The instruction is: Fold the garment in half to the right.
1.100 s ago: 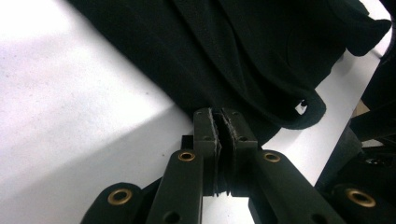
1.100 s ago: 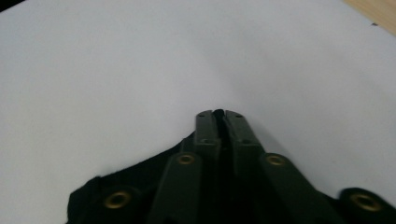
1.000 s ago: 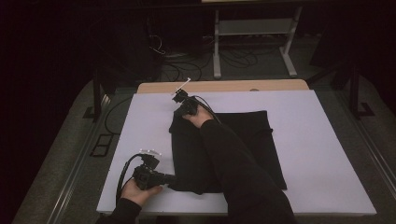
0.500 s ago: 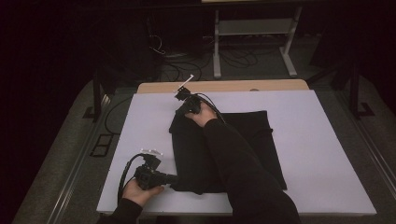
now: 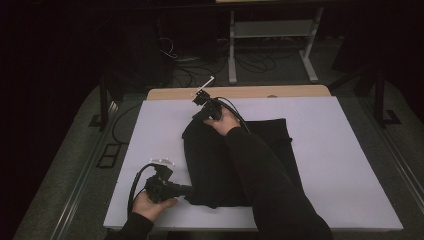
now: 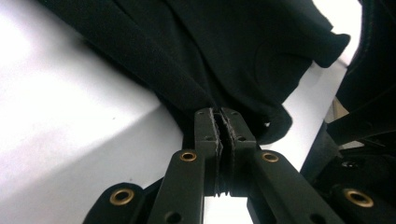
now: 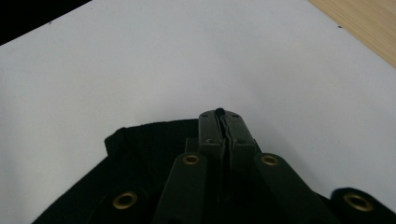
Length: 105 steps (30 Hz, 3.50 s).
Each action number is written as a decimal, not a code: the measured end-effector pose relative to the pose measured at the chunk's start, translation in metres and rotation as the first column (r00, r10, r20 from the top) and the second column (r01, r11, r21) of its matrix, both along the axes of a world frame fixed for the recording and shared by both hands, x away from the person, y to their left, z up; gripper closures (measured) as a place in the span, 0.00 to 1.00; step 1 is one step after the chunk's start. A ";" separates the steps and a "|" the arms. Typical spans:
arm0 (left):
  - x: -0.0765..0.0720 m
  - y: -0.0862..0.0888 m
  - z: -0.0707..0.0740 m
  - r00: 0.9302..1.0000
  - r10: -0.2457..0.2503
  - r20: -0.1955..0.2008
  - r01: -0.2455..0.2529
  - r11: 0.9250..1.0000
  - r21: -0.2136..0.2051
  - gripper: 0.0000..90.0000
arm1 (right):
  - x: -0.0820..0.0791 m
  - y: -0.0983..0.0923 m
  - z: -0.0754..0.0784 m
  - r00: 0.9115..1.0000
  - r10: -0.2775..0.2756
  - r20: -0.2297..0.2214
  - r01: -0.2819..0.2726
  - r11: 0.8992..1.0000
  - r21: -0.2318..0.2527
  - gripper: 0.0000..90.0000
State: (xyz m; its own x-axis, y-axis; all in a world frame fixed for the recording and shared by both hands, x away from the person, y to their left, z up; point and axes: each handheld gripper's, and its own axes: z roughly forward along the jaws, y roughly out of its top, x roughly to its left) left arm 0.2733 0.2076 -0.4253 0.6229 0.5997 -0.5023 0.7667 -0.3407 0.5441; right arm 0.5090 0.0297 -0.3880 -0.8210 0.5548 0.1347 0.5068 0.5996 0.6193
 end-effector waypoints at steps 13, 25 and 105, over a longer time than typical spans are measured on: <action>0.000 -0.010 0.012 0.999 -0.025 0.047 0.027 0.999 -0.044 0.94 | -0.015 -0.040 0.003 0.998 -0.067 0.012 0.067 0.997 0.049 0.96; -0.001 -0.026 0.020 0.997 -0.044 0.061 0.048 0.997 -0.057 0.94 | -0.018 -0.064 0.008 0.996 -0.082 0.040 0.078 0.993 0.090 0.96; 0.036 -0.215 0.039 0.961 -0.273 0.041 0.275 0.931 -0.239 0.95 | -0.043 -0.240 0.024 0.943 -0.328 0.062 0.311 0.931 0.190 0.95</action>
